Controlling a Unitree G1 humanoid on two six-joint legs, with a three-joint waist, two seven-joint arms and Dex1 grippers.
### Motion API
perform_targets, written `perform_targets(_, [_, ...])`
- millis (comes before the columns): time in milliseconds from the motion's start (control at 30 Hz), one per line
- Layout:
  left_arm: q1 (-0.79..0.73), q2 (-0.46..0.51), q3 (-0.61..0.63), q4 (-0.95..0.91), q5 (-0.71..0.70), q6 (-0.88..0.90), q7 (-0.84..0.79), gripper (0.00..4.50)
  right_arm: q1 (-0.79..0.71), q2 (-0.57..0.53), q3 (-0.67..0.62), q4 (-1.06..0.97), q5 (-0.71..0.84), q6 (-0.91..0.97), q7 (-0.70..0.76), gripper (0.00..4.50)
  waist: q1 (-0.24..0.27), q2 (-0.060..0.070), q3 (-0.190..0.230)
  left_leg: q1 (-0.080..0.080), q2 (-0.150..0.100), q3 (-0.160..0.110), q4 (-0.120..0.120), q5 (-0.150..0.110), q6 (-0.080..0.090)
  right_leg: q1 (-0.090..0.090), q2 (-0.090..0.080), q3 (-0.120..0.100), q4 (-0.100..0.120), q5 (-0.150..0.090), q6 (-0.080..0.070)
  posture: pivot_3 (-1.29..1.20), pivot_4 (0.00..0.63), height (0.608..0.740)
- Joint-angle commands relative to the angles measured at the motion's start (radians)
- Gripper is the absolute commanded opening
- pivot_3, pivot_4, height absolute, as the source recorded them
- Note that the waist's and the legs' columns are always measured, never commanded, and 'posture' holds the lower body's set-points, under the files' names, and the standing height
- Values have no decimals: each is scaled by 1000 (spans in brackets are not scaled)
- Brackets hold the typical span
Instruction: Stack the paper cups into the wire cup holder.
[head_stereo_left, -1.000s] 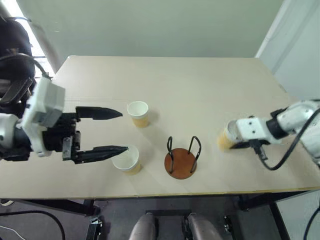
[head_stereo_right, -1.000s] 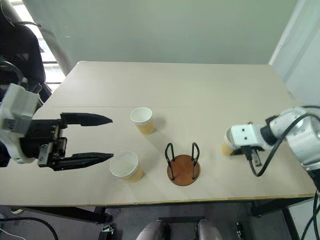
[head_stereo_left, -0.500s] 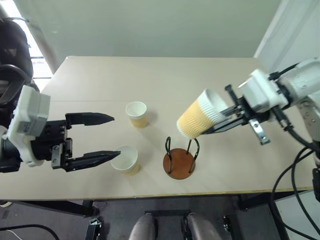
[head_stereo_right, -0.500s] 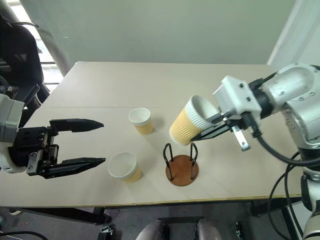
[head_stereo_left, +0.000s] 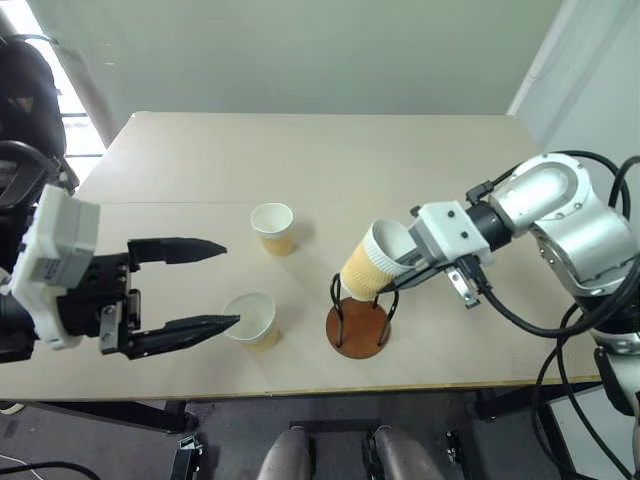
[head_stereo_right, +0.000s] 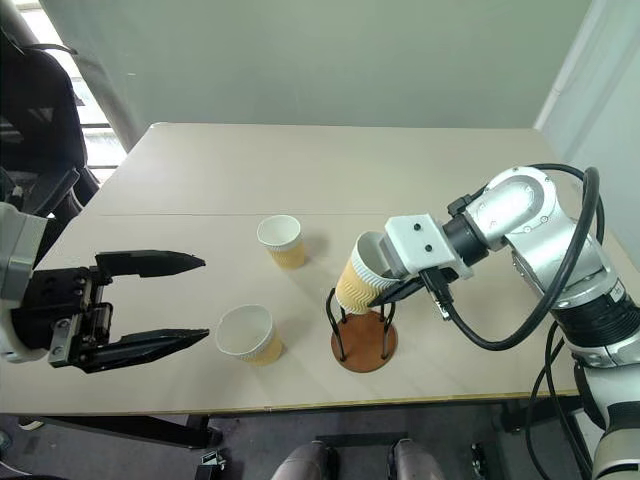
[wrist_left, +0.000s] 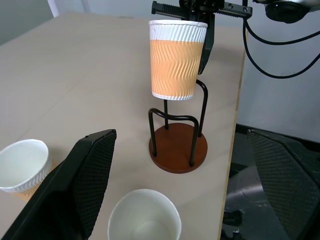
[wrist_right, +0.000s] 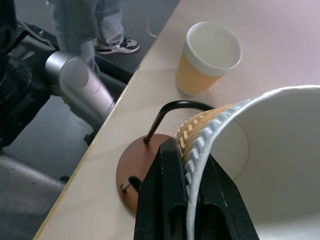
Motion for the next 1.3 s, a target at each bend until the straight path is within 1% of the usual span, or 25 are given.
perform_targets(33, [4,18,41,-18,-14,8,14,4500,0,5,-5,-24,-4,-17,13,19,0,0,0,0,0,0,0,0,0,0,0,0,0,0,0,0,150,740])
perform_targets(400, [18,34,41,-23,-6,4,22,4500,9,19,5,-36,-34,-19,15,19,0,0,0,0,0,0,0,0,0,0,0,0,0,0,-1,0,150,740])
perform_targets(500, [19,36,38,-24,-5,4,24,4500,14,19,8,-41,-43,-13,17,577,0,0,0,0,1,0,0,0,0,0,0,0,0,0,-1,0,150,740])
perform_targets(533, [19,37,37,-25,-5,4,24,4500,14,20,9,-41,-46,-14,16,836,0,0,0,0,1,0,0,0,0,0,0,0,0,0,-1,0,150,740])
perform_targets(800, [22,42,34,-27,0,2,16,4500,2,26,3,-9,-71,-31,18,3554,0,0,0,0,1,0,0,0,0,0,1,0,0,0,-1,0,150,740])
perform_targets(867, [27,57,21,-23,23,-3,-2,4500,-6,22,-11,12,-75,-32,14,4215,0,0,0,0,1,0,0,0,0,0,1,0,0,0,-1,0,150,740])
perform_targets(900, [37,71,9,-18,50,-8,-18,4500,-10,15,-25,27,-74,-29,13,4478,0,0,0,0,1,0,0,0,0,0,1,0,0,0,-1,0,150,740])
perform_targets(933, [53,85,-5,-13,85,-16,-37,4500,-12,7,-40,42,-71,-26,11,4478,0,0,0,0,1,0,0,0,0,0,1,0,0,0,-1,0,150,740])
perform_targets(1000, [123,136,-69,2,237,-77,-88,4500,-19,-19,-97,99,-67,-18,-11,4478,0,0,0,0,1,0,0,0,0,0,1,0,0,0,-1,0,150,740])
perform_targets(1067, [162,185,-161,32,373,-160,-106,4500,-27,-60,-179,174,-43,6,-32,4478,3,0,0,0,1,0,0,0,0,0,1,0,0,-1,-2,0,150,740])
perform_targets(1133, [164,210,-216,53,421,-212,-141,4500,-13,-109,-269,209,20,41,-20,4478,11,0,0,-2,1,0,1,-1,-1,-2,0,1,0,-1,-2,0,150,740])
perform_targets(1233, [92,237,-324,90,453,-280,-175,4500,43,-186,-443,225,157,107,11,4478,18,-2,-1,-5,1,0,0,-3,-3,-5,0,1,0,-1,-3,0,150,740])
perform_targets(1300, [37,242,-413,109,483,-323,-186,4500,78,-211,-524,203,221,147,-1,4478,19,-2,-1,-5,1,0,0,-5,-4,-5,1,1,0,-1,-4,0,150,740])
